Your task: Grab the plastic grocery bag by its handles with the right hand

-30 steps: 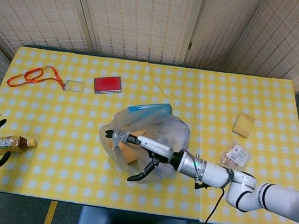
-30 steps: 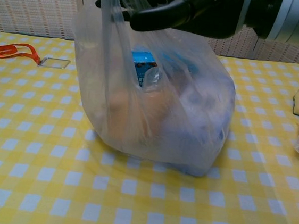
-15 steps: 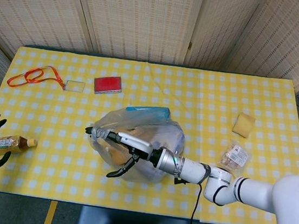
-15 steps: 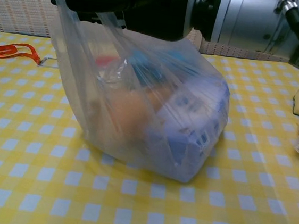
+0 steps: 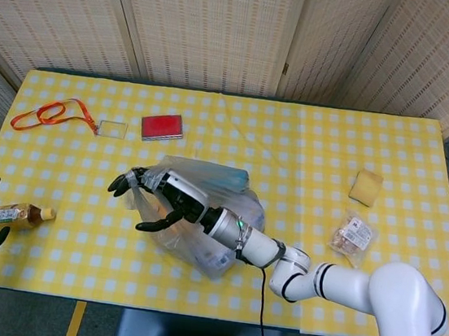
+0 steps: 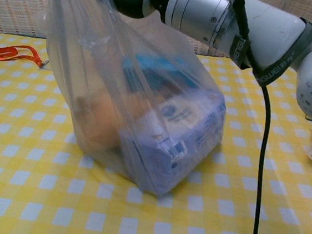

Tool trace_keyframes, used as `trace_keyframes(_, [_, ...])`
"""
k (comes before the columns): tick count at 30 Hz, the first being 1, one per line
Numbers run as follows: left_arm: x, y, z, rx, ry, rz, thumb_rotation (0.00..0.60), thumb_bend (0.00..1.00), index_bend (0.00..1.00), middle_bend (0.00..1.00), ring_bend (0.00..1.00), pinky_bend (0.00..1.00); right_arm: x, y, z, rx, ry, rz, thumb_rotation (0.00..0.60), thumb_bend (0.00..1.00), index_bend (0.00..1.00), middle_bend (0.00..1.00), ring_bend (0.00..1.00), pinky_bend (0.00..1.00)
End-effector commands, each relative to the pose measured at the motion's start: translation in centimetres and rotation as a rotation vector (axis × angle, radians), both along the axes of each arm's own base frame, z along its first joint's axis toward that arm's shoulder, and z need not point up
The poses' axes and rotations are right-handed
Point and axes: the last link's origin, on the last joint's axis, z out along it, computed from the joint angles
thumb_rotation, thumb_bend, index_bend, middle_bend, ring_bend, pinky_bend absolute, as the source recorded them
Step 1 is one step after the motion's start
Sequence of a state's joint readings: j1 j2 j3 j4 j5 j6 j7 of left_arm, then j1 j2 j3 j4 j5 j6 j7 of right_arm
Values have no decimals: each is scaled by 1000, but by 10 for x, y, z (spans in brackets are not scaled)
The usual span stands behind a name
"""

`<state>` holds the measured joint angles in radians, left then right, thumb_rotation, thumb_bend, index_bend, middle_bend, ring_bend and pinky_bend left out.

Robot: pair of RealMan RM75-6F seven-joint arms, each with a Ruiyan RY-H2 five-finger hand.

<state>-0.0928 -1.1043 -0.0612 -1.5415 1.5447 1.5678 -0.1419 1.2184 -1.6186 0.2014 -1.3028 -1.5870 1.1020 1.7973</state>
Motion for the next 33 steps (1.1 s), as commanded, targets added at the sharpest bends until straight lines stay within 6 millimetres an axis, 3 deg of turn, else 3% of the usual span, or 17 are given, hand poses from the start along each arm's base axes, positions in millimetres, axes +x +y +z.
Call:
trace_keyframes(1, [0, 0, 0, -2, -1, -1, 600, 364, 2, 2, 5, 0, -1, -3, 10, 6, -66, -46, 600, 204, 468, 411, 373, 234])
trace_keyframes(14, [1, 3, -6, -22, 9, 3, 600, 364, 2, 3, 7, 0, -7, -13, 63, 34, -254, -206, 600, 215, 665, 642, 614, 516])
trace_keyframes(19, [1, 3, -7, -24, 10, 3, 600, 364, 3, 3, 7, 0, -9, -20, 83, 93, -338, -321, 600, 388, 774, 765, 818, 773])
trace_keyframes(22, [1, 3, -7, -26, 9, 2, 600, 364, 7, 3, 7, 0, -8, -23, 95, 158, -380, -400, 600, 455, 774, 778, 917, 897])
trace_keyframes(28, [1, 3, -7, -28, 7, -1, 600, 364, 11, 3, 6, 0, 2, -20, 119, 256, -450, -408, 600, 489, 742, 779, 938, 934])
trace_keyframes(33, [1, 3, -5, -26, 0, -2, 600, 365, 15, 3, 6, 0, 14, -11, 153, 256, -518, -352, 600, 489, 735, 779, 945, 942])
